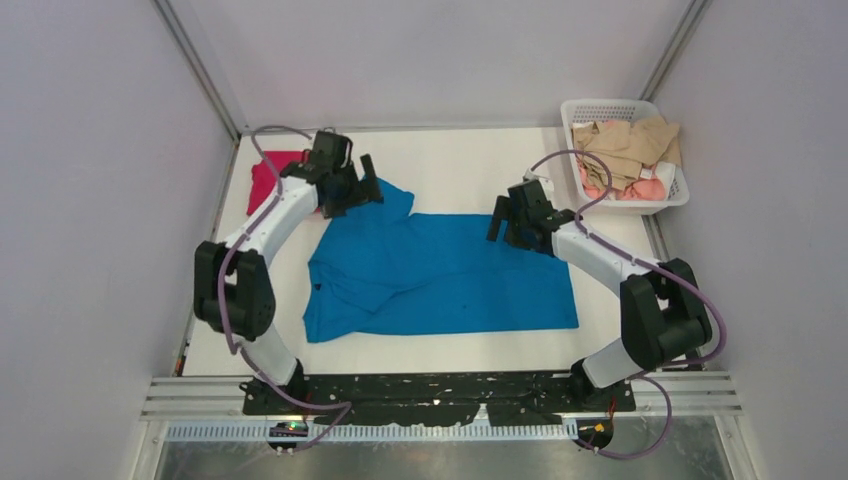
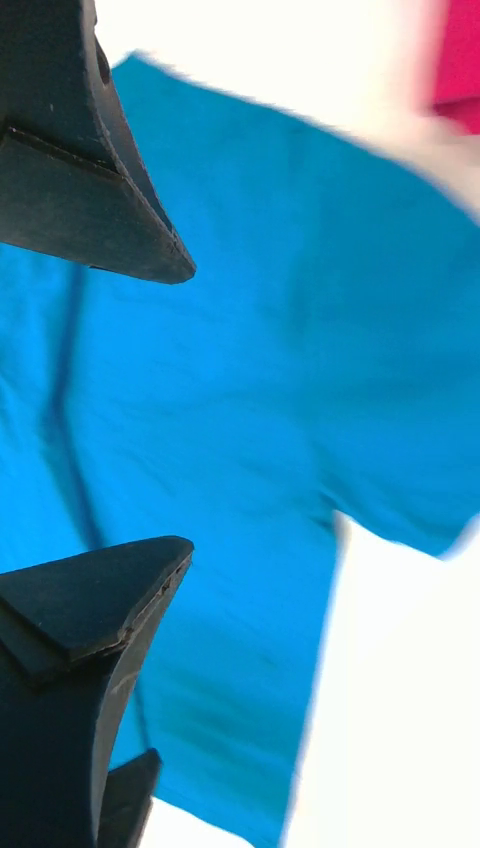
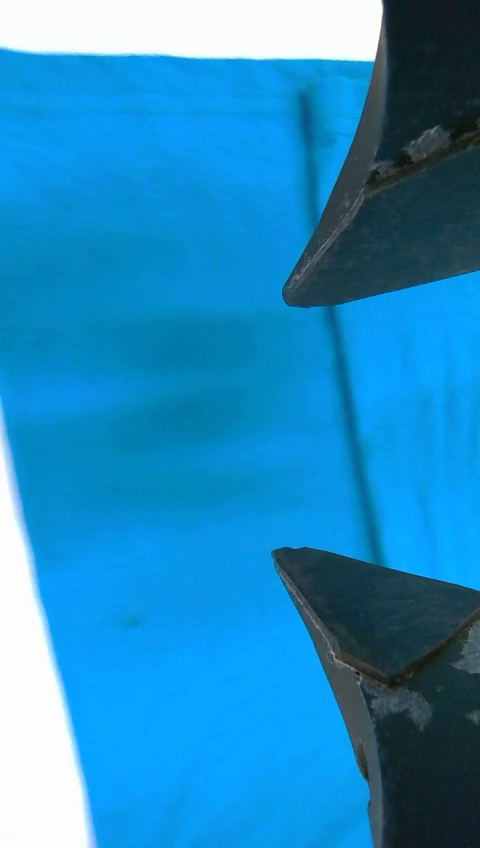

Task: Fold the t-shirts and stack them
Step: Grab the side of the flattened tshirt furthest away from the robot with both arms

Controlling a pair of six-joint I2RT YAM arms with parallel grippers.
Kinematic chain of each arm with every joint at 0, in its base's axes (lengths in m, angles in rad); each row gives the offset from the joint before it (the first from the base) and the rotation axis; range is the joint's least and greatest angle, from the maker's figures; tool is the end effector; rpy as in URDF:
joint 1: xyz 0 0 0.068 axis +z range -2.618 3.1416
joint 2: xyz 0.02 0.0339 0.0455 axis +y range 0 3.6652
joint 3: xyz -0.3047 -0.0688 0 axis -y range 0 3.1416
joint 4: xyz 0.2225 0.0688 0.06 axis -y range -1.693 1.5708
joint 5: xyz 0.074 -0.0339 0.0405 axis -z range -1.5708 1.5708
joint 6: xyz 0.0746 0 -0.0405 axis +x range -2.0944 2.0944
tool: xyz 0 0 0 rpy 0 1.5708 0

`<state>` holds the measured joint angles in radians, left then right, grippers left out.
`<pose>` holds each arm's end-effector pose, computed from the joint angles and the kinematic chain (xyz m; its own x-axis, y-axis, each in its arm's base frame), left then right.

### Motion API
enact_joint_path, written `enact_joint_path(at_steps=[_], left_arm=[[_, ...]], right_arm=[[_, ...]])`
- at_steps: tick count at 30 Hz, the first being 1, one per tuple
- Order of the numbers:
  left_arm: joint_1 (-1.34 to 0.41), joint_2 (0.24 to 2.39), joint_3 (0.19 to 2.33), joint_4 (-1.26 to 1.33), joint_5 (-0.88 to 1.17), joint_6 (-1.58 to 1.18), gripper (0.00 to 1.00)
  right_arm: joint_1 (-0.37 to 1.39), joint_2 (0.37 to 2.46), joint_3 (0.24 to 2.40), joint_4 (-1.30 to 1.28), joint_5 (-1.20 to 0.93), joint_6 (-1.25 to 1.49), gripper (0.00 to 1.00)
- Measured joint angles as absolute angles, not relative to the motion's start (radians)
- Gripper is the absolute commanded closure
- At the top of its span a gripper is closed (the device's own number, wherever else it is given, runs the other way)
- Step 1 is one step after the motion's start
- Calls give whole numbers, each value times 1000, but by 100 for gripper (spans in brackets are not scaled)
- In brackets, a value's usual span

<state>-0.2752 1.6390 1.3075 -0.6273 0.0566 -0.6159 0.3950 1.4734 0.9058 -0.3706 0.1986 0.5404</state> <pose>0.3414 -0.1008 0.2803 -0.8178 -0.3684 -0.4422 -0.2081 0.9056 -0.3697 0.2800 0.1008 0.2291 -0.7770 0.2225 -0.5889 0.1518 0.9741 0.1677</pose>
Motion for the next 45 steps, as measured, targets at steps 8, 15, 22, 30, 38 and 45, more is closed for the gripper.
enact_joint_path(at_steps=[8,15,22,30,38,45], left_arm=[[-270,2147,2101,-751,-16,-505,0],[-234,2410,2382,-759,2,-562,0],[-159,2503,2281,-595,181,-802,0],[-144,2565,2314,-578,153,-914,0],[-157,2565,2318,-601,116,-902,2],[-189,2548,2318,-694,62,-805,15]], right_arm=[[330,1600,1068,-332,255,525,5],[315,1599,1056,-326,255,516,5],[310,1561,1011,-324,253,512,5],[307,1509,983,-321,268,506,5],[307,1509,976,-321,268,506,5],[307,1509,976,-318,260,506,5]])
